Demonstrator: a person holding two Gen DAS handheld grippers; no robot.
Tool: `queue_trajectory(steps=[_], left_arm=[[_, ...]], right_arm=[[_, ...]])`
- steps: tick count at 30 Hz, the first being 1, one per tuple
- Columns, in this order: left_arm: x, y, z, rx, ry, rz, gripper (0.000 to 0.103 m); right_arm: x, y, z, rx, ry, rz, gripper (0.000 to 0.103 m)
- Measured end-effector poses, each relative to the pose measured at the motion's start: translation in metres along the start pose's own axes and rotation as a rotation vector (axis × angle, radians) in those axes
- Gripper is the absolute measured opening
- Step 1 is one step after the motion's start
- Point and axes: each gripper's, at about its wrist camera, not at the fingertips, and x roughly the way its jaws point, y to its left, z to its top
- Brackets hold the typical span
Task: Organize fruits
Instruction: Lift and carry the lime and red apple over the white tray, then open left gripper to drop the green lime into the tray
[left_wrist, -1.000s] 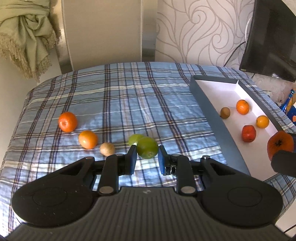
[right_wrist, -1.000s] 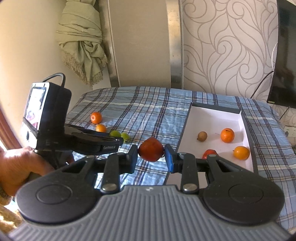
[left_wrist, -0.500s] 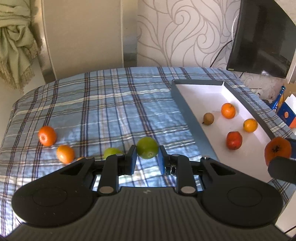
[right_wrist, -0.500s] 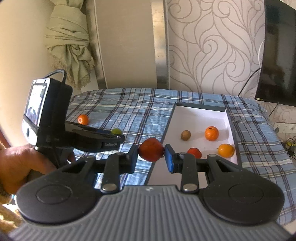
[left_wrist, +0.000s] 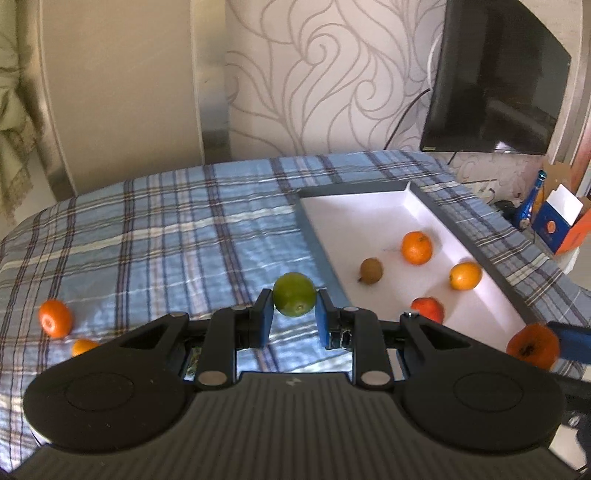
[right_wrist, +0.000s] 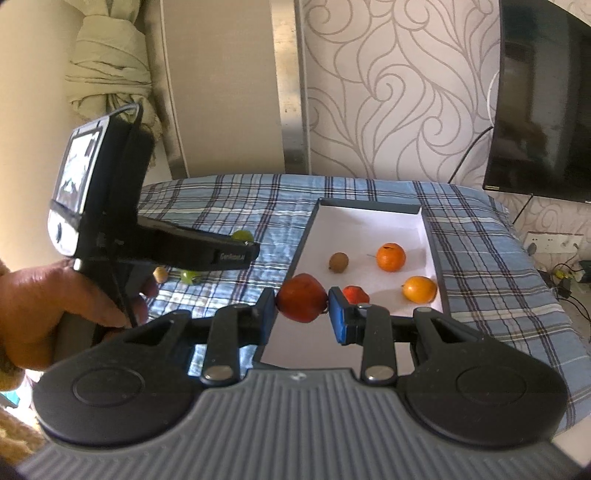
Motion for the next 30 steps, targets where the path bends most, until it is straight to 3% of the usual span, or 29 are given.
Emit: queue_trajectory(steps=[30], left_arm=[[0.047, -0.07, 0.024, 0.088, 0.006, -0.131, 0.028]], right_arm=[[-0.019, -0.037, -0.01, 0.059, 0.004, -0.152, 0.034]])
